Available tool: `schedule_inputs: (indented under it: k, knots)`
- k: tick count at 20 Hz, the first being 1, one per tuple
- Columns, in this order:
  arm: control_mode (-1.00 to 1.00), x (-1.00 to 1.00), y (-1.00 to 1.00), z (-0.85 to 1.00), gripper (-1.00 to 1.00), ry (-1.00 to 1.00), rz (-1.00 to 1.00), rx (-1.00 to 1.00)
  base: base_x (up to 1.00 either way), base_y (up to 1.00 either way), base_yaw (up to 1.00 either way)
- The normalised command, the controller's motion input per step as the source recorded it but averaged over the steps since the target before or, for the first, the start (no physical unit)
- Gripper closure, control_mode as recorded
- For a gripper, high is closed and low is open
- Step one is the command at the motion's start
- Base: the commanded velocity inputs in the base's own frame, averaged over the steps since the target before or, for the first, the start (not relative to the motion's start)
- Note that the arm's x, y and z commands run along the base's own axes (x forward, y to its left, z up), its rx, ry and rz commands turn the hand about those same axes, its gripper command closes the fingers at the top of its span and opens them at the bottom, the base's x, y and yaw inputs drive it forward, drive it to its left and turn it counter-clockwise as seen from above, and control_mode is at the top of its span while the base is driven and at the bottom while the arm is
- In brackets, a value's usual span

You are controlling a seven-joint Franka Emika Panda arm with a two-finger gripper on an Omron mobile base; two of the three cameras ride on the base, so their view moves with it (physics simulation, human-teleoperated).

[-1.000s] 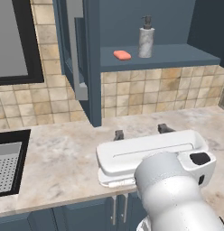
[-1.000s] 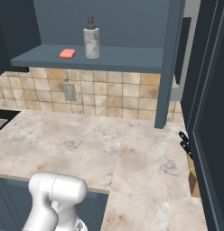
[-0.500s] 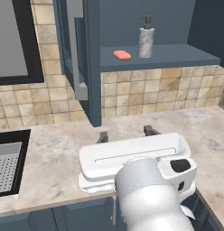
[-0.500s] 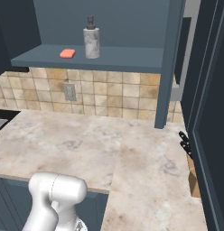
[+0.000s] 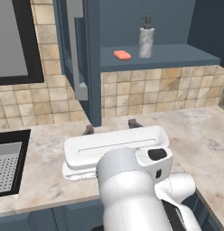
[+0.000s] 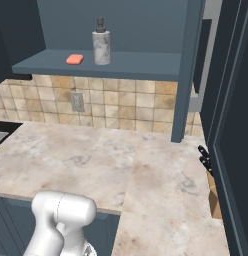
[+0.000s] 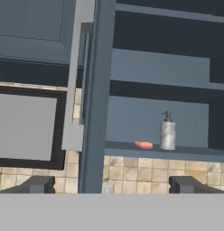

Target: Pick up the bar soap and soap dispenser from the sink, and place them back in the cabinet, and close the cabinet doors.

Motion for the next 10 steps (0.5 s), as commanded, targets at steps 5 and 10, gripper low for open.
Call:
schedule_inputs:
  k: [5,10]
  knots:
    - [-1.00,0.22,0.22,0.00,-1.00,0.00,0.00,0.00,0.00,0.00,0.00]
    - [-1.00,0.13,0.25,0.00,-1.00,0.00,0.00,0.00,0.00,0.00,0.00]
